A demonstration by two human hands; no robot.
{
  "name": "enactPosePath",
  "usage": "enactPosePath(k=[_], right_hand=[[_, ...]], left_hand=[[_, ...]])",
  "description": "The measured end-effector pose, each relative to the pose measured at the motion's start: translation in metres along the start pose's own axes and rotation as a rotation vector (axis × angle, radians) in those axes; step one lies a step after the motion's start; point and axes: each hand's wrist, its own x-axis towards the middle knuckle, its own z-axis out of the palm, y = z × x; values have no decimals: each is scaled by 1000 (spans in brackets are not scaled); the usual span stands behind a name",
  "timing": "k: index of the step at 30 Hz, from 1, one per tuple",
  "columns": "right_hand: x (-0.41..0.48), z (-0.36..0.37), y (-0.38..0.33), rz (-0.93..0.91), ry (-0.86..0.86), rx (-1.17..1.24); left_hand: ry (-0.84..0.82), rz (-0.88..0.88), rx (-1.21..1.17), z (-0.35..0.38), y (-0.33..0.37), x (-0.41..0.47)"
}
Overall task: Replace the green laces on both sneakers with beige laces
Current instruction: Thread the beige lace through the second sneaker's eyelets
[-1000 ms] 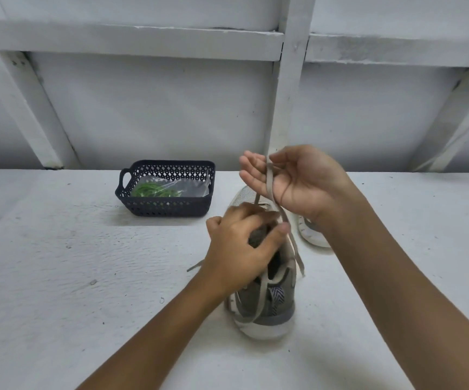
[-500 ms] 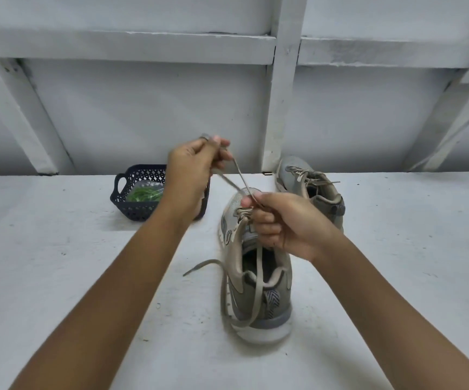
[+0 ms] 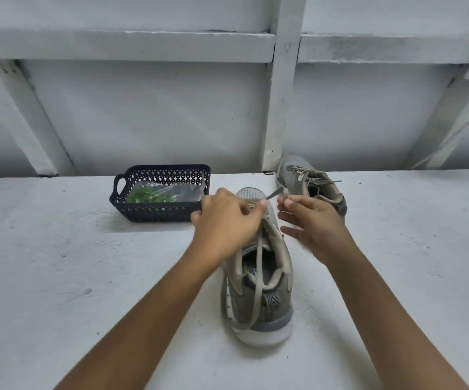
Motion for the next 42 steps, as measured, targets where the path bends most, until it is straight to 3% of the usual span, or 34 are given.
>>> enactPosePath(k=[3,6,18,24,42], right_hand=[[2,2,13,-36,48,-34],[5,4,22,-70,60,3],[9,5,38,-182,110,111],[10,5,40,-213,101,63],[9,5,48,-368,177,-212]], left_hand=[[-13,11,108,10,4,-9],[-47,3,38,18,3,-11],[-49,-63,-713,37,0,-7],[-112,-117,-884,40,-5,-5],[-114,-89,-949,36,-3,-10]])
